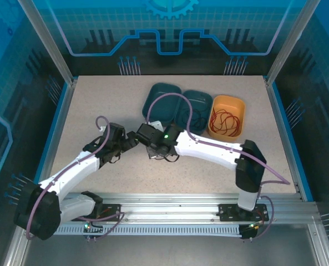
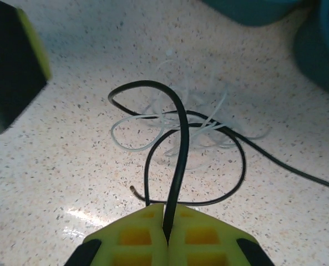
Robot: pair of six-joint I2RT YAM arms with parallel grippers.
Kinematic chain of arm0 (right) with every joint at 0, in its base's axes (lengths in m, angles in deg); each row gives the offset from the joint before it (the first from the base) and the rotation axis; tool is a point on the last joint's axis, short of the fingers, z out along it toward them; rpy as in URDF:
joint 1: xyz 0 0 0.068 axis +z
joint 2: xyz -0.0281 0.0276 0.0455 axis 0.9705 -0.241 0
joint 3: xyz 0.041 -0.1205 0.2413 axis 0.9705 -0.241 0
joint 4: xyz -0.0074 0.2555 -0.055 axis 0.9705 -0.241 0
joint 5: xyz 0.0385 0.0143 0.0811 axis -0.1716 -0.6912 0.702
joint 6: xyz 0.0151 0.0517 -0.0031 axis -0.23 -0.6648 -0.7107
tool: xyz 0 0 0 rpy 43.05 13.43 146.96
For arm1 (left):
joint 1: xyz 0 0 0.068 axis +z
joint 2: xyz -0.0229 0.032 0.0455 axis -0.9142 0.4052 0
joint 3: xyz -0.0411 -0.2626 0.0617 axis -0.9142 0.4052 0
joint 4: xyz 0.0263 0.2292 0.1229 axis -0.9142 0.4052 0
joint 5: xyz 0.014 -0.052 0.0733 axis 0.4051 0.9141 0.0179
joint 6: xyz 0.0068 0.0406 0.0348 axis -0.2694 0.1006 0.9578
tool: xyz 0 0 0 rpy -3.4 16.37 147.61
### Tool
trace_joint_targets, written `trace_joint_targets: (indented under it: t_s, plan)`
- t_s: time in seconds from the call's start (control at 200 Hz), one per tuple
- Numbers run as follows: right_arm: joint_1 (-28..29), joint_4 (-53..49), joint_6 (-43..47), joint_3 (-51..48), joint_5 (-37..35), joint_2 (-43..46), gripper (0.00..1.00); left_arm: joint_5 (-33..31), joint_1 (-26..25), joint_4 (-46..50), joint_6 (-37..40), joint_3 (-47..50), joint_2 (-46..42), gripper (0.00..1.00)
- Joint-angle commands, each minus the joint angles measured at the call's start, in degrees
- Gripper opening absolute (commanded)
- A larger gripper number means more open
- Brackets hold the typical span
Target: Untangle the cables
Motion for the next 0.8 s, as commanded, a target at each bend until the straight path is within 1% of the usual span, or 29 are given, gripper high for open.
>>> trace_joint_targets:
  t_s: [0.0, 0.405, 0.65, 0.725, 0.796]
  plan:
    - [0.56, -0.07, 1.49, -2.71, -2.39, 4.26, 0.00, 4.29, 0.41, -2.01, 2.31, -2.49, 0.55, 0.99]
    - [0.92, 4.51, 4.11, -11.25, -0.64, 15.39, 0.00, 12.92, 0.38, -4.42, 3.77, -4.74, 0.67, 0.99]
    - [0.15, 5.19, 2.68, -15.23, 0.63, 18.81, 0.00, 24.16, -0.10, -9.57, 5.42, -2.85, -1.98, 0.99]
    - [-0.25, 5.65, 2.43, -15.81, 1.48, 19.01, 0.00, 24.59, -1.27, -9.70, 5.86, -1.88, -4.07, 0.99]
    - [-0.50, 5.86, 2.36, -16.08, 1.77, 19.17, 0.00, 23.57, -2.64, -9.84, 5.94, -0.34, -6.07, 0.99]
